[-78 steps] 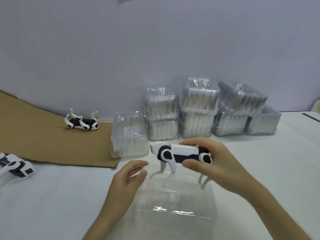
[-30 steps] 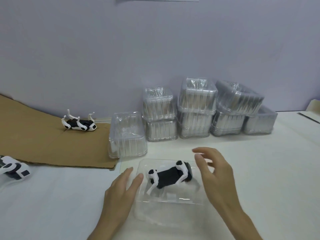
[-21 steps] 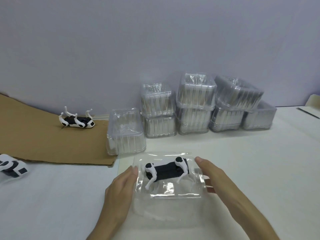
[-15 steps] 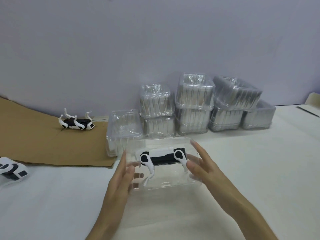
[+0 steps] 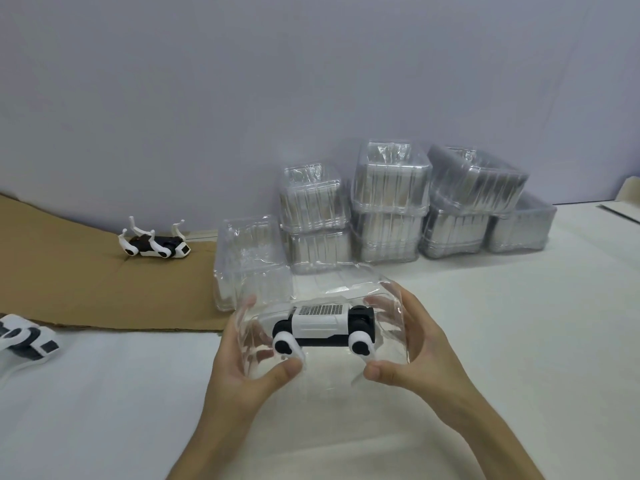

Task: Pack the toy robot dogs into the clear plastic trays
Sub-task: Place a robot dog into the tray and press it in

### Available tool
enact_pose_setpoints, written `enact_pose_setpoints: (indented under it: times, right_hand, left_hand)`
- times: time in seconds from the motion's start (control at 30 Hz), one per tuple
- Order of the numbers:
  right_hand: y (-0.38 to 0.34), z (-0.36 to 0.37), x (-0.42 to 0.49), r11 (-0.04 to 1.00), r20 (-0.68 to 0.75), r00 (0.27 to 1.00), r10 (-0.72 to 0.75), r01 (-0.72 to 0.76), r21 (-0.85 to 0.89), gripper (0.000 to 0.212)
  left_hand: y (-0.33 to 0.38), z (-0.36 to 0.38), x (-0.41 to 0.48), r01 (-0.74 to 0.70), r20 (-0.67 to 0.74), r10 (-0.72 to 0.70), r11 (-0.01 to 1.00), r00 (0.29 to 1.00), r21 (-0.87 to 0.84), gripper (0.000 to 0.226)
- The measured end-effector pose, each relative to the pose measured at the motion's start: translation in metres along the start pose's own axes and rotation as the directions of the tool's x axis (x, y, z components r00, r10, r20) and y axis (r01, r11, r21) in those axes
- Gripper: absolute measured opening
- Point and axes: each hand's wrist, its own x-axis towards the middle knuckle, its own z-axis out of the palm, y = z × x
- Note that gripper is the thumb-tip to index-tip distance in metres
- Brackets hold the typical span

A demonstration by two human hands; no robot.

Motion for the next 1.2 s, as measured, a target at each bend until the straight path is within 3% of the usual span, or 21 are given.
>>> enact_pose_setpoints:
  times: [0.47,0.57,0.67,0.83,1.03,1.2]
  right_hand:
    - [-0.004,0.001,-0.001,0.996,-0.096,0.993,0.069,-0.075,-0.055,0.119]
    - [-0.007,0.002,0.000,0.988,-0.074,0.986,0.151,-0.153,-0.027,0.116]
    - [-0.011,0.006,0.000,0.962,0.006,0.964,0.265,-0.265,0.060,0.101]
    - [-0.013,0.012,0.003,0.889,-0.014,0.902,0.432,-0.423,0.177,0.086]
    - [-0.018,0.007,0.012,0.823,-0.020,0.842,0.540,-0.523,0.222,0.076]
    - [-0.013,0.004,0.014,0.831,-0.089,0.844,0.529,-0.495,0.254,0.078]
  left_hand:
    - [0.006,-0.001,-0.001,0.134,-0.012,-0.135,0.988,0.991,-0.076,0.098]
    - [0.007,0.000,-0.002,0.177,-0.015,-0.180,0.978,0.984,-0.111,0.102]
    - [0.008,0.002,-0.003,0.251,0.044,-0.247,0.954,0.968,-0.165,0.086]
    - [0.004,-0.002,-0.002,0.422,0.108,-0.409,0.864,0.906,-0.272,0.061]
    - [-0.001,0.002,-0.004,0.455,0.098,-0.445,0.854,0.890,-0.252,0.072]
    - [-0.001,0.001,-0.004,0.454,0.106,-0.442,0.859,0.891,-0.237,0.078]
